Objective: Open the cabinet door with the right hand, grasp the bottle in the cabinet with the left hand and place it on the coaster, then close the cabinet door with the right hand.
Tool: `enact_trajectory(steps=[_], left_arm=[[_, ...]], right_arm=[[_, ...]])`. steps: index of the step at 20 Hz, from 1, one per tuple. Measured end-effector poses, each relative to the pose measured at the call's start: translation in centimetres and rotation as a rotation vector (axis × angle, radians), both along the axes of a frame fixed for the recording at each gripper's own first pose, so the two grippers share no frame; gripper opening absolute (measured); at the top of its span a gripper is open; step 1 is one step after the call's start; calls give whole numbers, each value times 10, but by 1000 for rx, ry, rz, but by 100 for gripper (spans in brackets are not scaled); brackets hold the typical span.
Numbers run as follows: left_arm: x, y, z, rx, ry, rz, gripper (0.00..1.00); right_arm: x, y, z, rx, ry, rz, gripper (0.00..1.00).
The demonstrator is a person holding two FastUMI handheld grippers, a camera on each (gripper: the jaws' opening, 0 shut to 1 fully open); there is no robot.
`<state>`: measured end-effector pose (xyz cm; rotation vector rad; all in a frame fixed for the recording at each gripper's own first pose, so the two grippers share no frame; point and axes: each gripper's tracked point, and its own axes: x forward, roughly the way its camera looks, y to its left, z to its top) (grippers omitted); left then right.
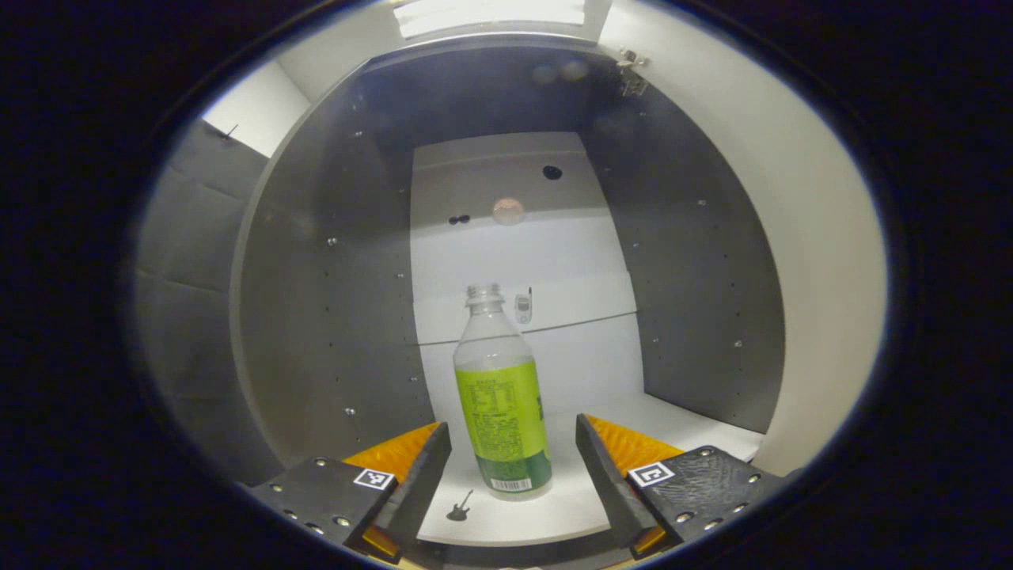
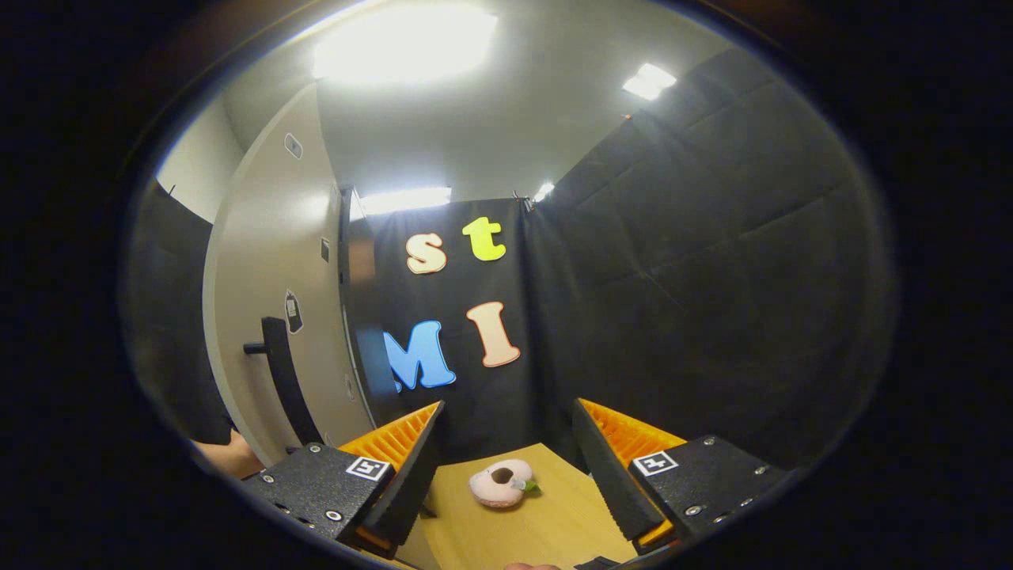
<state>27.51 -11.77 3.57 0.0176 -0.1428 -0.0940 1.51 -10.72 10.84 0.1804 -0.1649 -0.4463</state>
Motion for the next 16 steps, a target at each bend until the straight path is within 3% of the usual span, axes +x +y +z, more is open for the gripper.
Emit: enact_trajectory(steps=[1,2,11,13,16], left_arm=[[7,4,-2,4,1,6,87],[15,5,-3,2,-3,2,91],[59,-12,-1,-37,3,-60,91],[67,-14,-6,-55,20,-78,96],[69,-8,-7,-54,22,-56,73]], right_arm=[[3,4,-5,-2,14,-6,95],[7,8,-7,2,21,-10,95],[29,24,-29,8,74,-35,95],[31,24,-35,12,93,-41,95],[35,23,-42,19,116,-44,95]])
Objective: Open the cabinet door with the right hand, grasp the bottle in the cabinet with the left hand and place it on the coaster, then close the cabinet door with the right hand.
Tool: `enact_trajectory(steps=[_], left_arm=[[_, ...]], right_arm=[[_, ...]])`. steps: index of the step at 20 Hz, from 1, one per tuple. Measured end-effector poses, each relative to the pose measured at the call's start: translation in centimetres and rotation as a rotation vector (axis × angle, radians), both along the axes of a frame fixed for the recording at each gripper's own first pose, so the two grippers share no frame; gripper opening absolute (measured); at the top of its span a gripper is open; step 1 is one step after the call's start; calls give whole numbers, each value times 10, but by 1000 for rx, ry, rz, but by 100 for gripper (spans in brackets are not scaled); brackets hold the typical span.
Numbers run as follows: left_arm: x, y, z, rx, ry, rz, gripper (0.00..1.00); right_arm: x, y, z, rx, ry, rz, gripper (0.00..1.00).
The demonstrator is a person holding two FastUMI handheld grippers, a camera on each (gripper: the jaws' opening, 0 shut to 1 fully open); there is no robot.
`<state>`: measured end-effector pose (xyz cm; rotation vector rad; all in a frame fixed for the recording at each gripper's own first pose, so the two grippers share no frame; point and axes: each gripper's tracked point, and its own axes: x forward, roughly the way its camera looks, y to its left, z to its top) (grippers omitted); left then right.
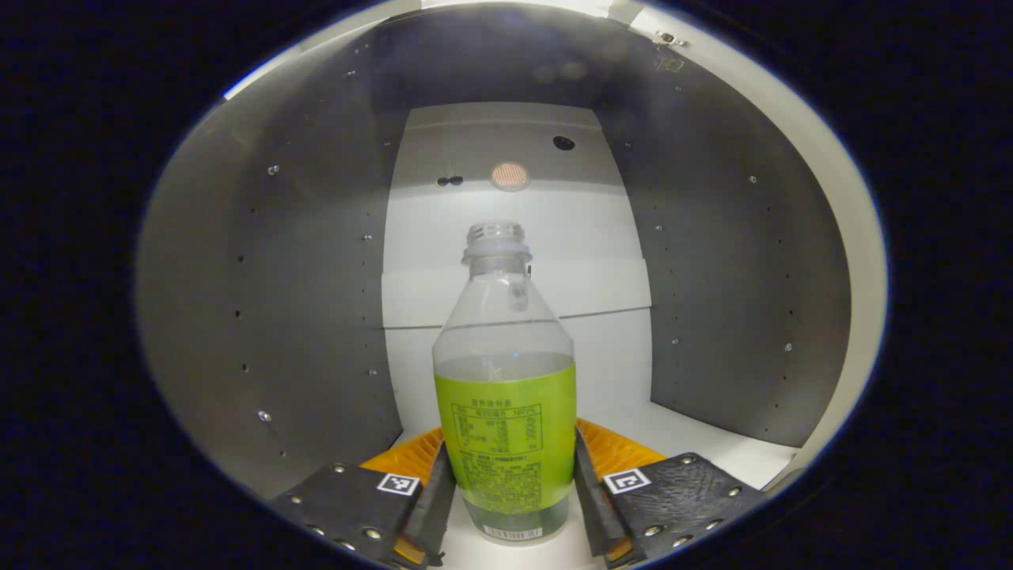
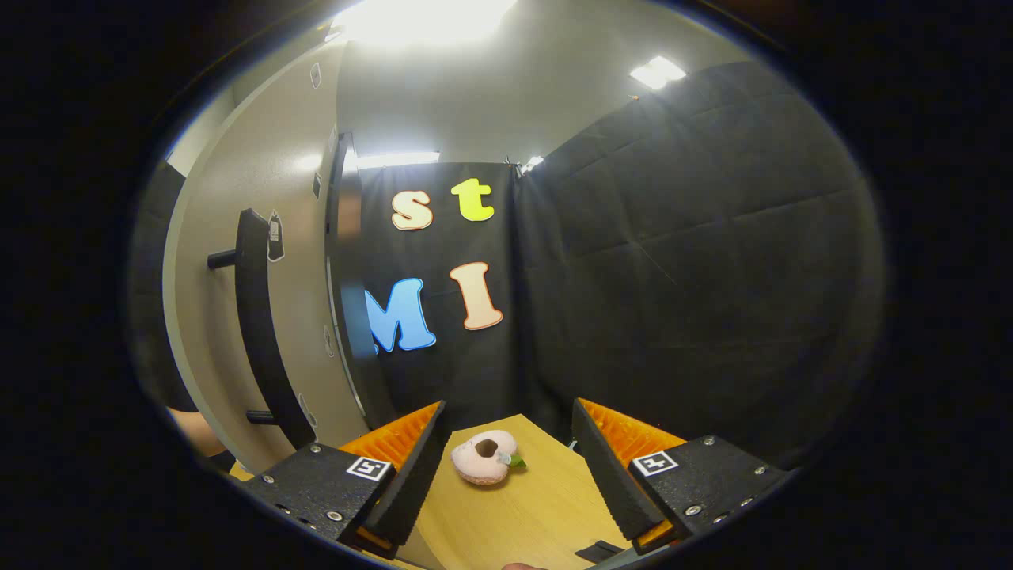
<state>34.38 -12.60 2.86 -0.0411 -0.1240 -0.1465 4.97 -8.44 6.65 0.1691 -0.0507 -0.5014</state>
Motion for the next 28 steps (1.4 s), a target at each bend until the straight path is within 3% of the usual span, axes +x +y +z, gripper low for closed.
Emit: enact_trajectory(steps=[1,2,3,5,7,9,10,15,17,22,27,28], left_arm=[[-1,2,-1,-2,4,6,64],[-4,4,-2,-4,8,9,73],[-6,7,-1,-5,11,17,69],[-19,15,6,-1,3,31,73],[-39,25,21,-14,-24,53,69],[-70,40,35,-9,-48,81,73],[-87,45,40,-5,-55,90,69],[-193,72,57,24,-95,161,69],[-233,79,58,25,-96,189,73],[-330,102,7,40,-43,306,73],[-413,101,-97,75,36,390,73],[-419,96,-121,72,48,388,69]], right_arm=[[1,-2,-2,1,7,0,95],[2,-2,-3,3,10,2,95],[3,-2,-3,6,10,6,95],[7,-1,-3,7,9,24,95],[10,1,-3,3,6,51,95],[16,4,-4,12,6,96,95],[20,5,-4,15,9,122,95],[30,12,-2,11,19,269,95],[30,13,-2,-1,26,316,95],[23,33,-25,3,64,447,95],[12,43,-66,-78,82,499,95],[11,41,-79,-105,101,503,95]])
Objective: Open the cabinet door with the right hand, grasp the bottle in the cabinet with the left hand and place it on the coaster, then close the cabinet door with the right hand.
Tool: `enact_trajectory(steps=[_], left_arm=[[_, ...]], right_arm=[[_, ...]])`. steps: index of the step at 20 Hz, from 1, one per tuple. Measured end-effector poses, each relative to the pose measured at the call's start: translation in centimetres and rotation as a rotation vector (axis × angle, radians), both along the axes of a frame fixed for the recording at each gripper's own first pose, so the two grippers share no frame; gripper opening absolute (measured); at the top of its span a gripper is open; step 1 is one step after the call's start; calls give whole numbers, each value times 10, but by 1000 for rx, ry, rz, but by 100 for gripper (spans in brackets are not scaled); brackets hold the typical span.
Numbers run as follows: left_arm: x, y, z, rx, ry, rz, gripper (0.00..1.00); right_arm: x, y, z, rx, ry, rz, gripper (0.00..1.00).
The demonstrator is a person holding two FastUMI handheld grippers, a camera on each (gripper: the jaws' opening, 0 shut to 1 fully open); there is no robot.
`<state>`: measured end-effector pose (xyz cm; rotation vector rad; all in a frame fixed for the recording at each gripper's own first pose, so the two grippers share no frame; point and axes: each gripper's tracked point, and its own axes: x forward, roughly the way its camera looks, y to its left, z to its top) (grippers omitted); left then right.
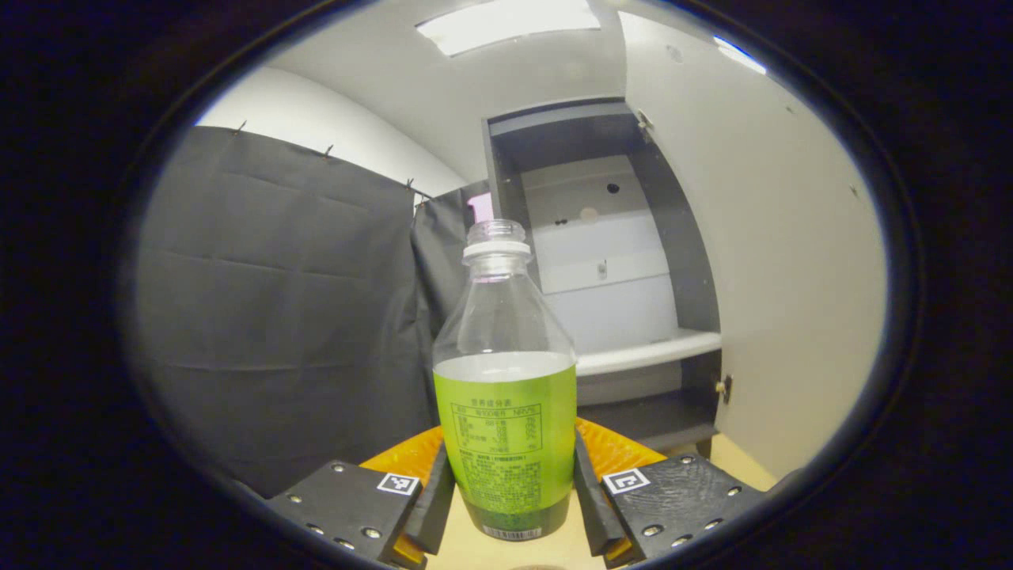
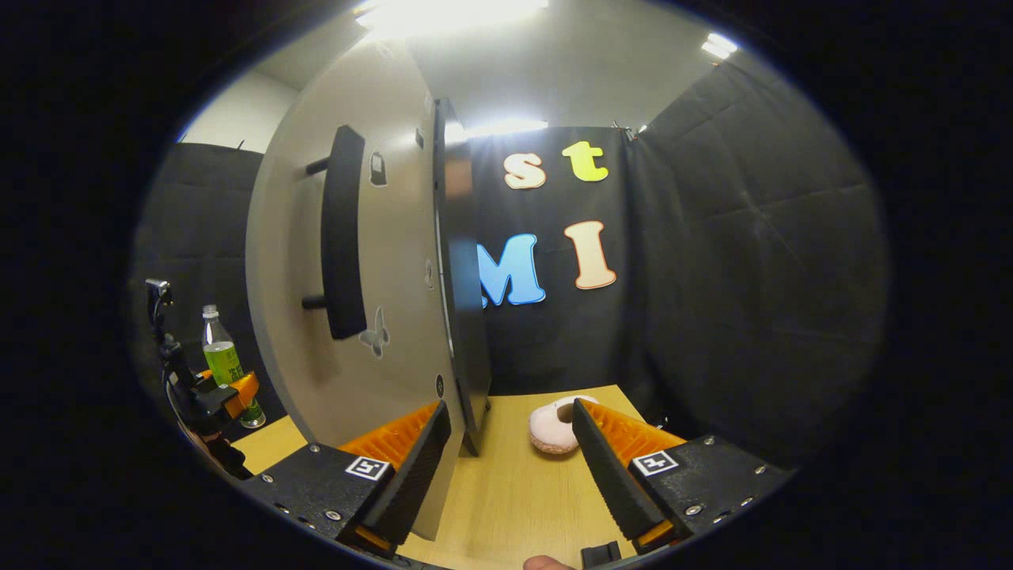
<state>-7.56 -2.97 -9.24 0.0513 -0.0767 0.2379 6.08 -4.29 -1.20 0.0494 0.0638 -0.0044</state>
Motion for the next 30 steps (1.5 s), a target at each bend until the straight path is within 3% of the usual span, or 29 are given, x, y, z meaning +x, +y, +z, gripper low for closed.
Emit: enact_trajectory(steps=[1,3,4,5,11,12,13,18,19,20,22,30], left_arm=[[1,-4,-28,-11,28,5,74],[-1,-8,-82,-27,68,16,64],[-1,-4,-103,-17,77,39,69],[0,-1,-120,-15,72,45,73],[6,13,-198,-67,79,92,69],[3,10,-207,-86,84,88,74],[0,7,-214,-92,90,88,69],[4,1,-226,-89,70,52,71],[6,-1,-229,-87,65,52,75],[4,-2,-227,-80,56,49,72],[3,-12,-228,-73,55,27,96],[-6,-8,-207,-31,63,27,92]], right_arm=[[0,-1,-15,-32,18,-1,96],[-1,-6,-45,-81,81,0,96],[-1,-8,-58,-103,104,-2,96],[0,-10,-68,-126,123,-6,96],[-11,11,-123,-234,245,57,95],[-11,14,-126,-245,253,70,95],[-11,18,-131,-248,259,82,94],[-9,38,-150,-247,292,135,95],[-12,42,-153,-257,298,148,96],[-14,45,-155,-270,299,162,96],[-20,47,-158,-285,298,180,96],[-30,36,-176,-234,351,172,95]])
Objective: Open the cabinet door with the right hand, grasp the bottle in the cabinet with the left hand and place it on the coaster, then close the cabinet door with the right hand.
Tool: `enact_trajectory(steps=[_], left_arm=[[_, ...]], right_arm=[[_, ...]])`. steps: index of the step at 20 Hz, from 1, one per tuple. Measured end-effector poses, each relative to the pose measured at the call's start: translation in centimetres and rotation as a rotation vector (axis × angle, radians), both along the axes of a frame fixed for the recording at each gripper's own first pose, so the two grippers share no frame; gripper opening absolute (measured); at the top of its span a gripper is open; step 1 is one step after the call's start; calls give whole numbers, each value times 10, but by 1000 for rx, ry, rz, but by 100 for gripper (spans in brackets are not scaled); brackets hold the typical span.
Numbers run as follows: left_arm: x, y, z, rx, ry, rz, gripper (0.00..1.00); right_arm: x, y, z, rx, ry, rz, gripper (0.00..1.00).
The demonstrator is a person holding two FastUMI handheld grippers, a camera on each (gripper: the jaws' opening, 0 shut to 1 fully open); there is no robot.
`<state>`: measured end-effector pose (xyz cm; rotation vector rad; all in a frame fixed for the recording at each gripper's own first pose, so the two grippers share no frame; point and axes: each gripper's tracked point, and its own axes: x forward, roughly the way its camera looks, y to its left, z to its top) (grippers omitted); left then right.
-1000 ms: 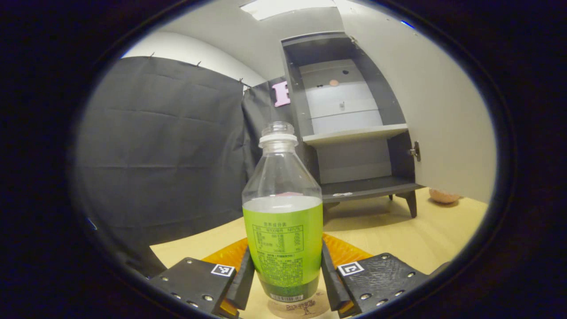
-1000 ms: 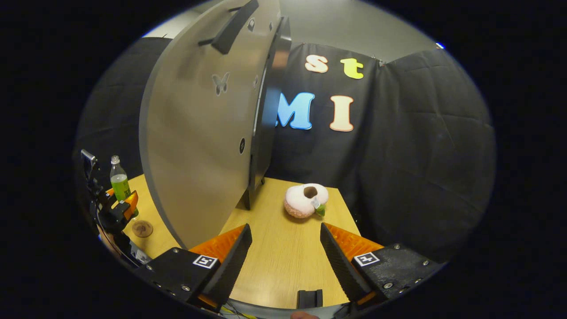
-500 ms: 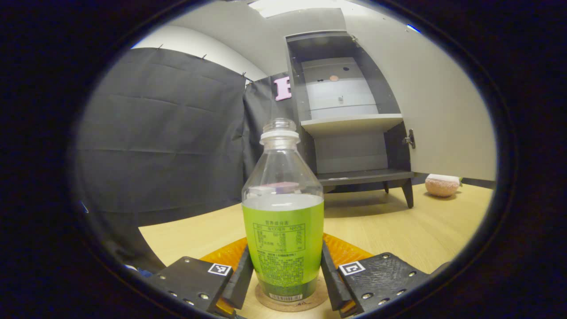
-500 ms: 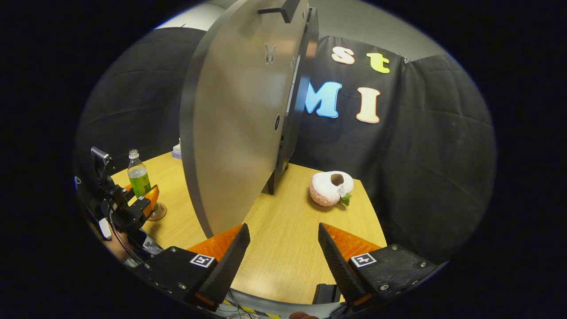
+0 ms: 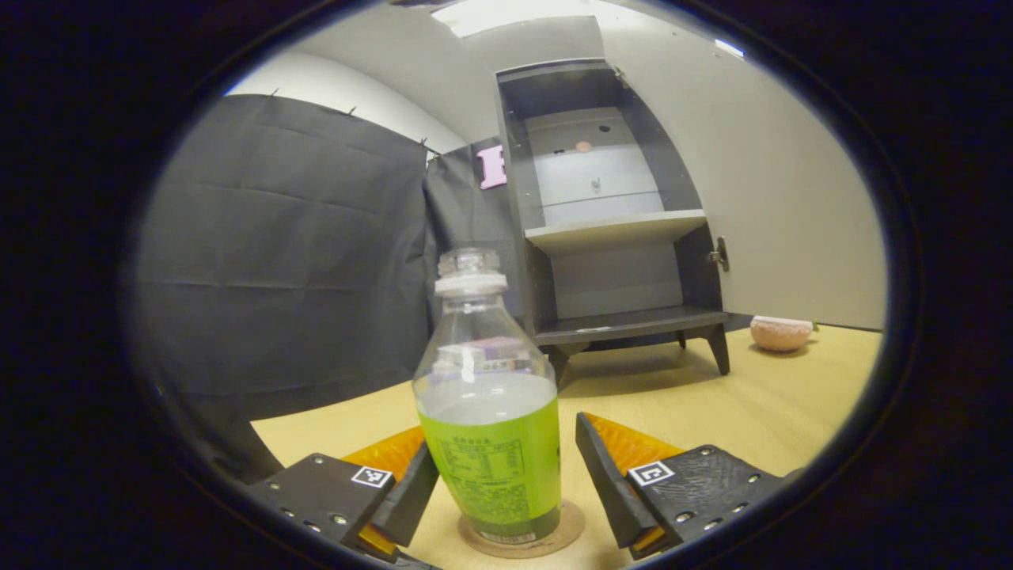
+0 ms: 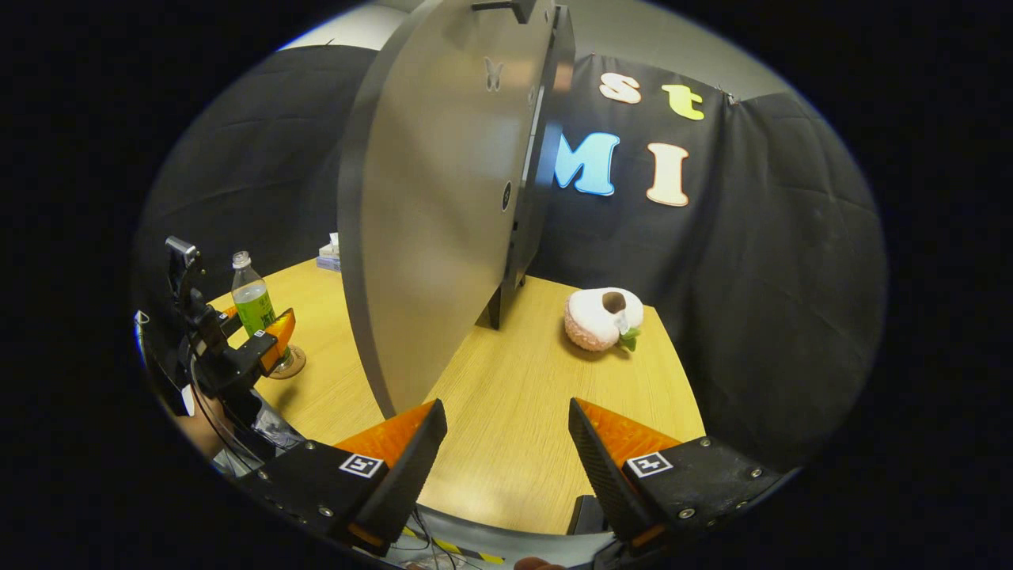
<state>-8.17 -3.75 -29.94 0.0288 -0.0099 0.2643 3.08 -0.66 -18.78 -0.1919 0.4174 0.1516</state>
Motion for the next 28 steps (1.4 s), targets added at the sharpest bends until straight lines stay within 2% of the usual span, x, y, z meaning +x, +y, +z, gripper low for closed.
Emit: enact_trajectory(steps=[2,3,5,6,7,8,9,11,12,13,14,17,20,22,24,26,28], left_arm=[[-6,4,15,-5,-3,2,96],[-7,3,25,-1,-12,-10,92],[-9,2,50,29,-33,-39,92],[-11,-1,68,46,-46,-60,96],[-14,-4,87,63,-60,-80,92],[-20,-6,107,83,-74,-94,92],[-29,-8,127,97,-89,-105,96],[-43,-10,165,82,-108,-118,92],[-49,-10,182,68,-109,-123,96],[-53,-11,199,51,-106,-132,92],[-57,-11,215,43,-103,-134,96],[-63,-19,256,12,-91,-166,96],[-65,-32,287,-9,-66,-200,96],[-65,-34,308,18,-55,-198,87],[-63,-42,321,19,-46,-213,96],[-66,-39,328,-20,-40,-201,96],[-62,-34,330,-51,-38,-198,96]], right_arm=[[-1,-1,7,-1,-11,3,95],[-1,-3,10,-3,-19,2,95],[0,-7,20,1,-46,-2,95],[0,-9,26,5,-56,-9,95],[1,-13,32,4,-70,-19,95],[2,-17,40,5,-87,-34,95],[3,-21,50,16,-107,-48,95],[6,-24,68,67,-135,-68,95],[8,-27,79,91,-148,-84,95],[9,-30,88,114,-159,-100,95],[10,-33,97,127,-163,-115,95],[21,-39,139,176,-199,-134,96],[32,-43,203,216,-280,-119,95],[35,-41,252,257,-352,-97,95],[33,-39,287,313,-400,-86,95],[27,-29,304,366,-411,-76,95],[25,-21,311,371,-415,-81,94]])
